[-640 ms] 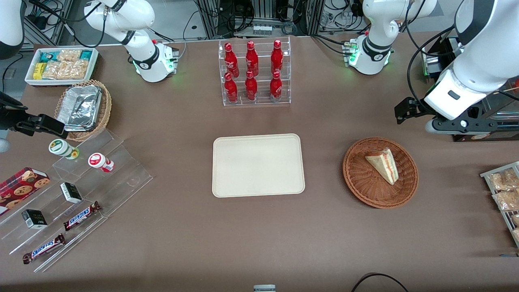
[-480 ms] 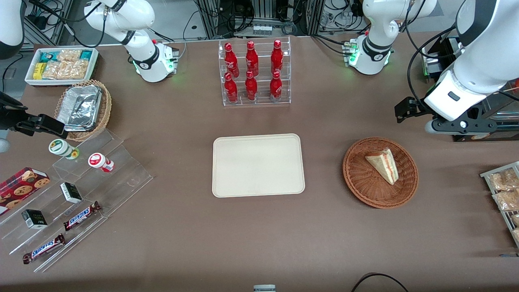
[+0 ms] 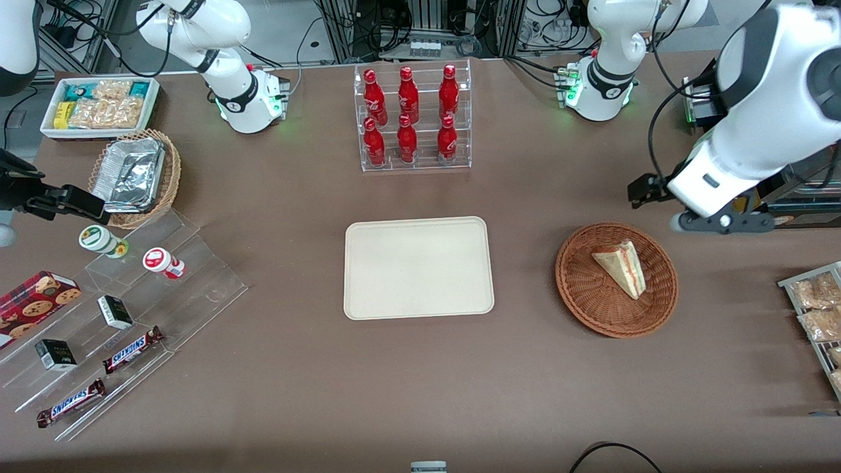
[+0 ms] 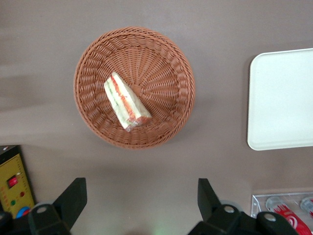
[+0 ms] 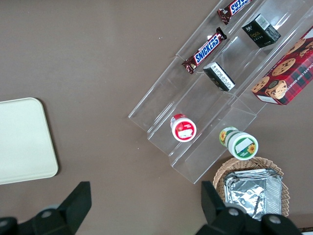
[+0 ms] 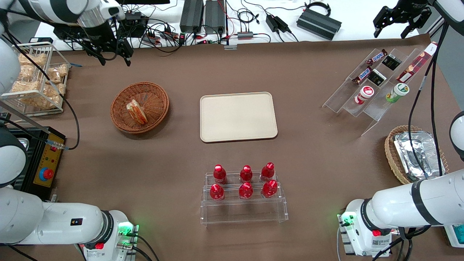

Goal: Place sandwich from basket to tray
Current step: 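Move the left gripper over the sandwich in the wicker basket and lower it, then close the left gripper on the wrapped sandwich standing in the basket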

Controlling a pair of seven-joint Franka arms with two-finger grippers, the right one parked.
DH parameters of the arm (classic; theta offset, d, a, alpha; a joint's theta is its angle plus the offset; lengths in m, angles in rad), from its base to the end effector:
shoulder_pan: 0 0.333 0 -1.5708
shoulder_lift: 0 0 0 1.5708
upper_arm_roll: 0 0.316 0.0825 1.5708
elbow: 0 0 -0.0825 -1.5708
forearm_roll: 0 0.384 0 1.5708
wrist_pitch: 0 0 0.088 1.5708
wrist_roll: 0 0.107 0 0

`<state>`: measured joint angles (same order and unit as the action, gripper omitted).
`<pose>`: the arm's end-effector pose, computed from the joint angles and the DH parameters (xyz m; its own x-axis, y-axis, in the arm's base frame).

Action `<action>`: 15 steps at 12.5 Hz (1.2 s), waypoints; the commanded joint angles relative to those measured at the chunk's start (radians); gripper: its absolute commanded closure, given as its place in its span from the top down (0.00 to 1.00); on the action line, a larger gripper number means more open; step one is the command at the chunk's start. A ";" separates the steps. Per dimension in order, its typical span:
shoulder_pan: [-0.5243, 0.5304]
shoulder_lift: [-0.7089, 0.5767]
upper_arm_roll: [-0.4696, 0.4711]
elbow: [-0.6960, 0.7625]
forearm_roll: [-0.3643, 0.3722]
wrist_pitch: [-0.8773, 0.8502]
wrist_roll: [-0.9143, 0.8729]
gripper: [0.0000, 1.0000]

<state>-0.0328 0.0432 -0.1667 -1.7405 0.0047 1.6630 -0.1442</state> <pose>0.5524 -0.1097 0.5282 0.9914 -0.0550 -0.1189 -0.0571 -0.9983 -0.0147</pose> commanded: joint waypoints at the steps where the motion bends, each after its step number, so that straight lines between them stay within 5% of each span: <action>1: 0.001 -0.016 0.001 -0.144 0.000 0.145 -0.001 1.00; 7: 0.013 0.020 0.006 -0.405 0.003 0.524 0.000 1.00; 15: 0.021 0.061 0.061 -0.432 0.001 0.595 -0.162 1.00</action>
<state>-0.0140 0.1104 -0.1041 -2.1571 0.0046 2.2393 -0.2023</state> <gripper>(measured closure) 0.000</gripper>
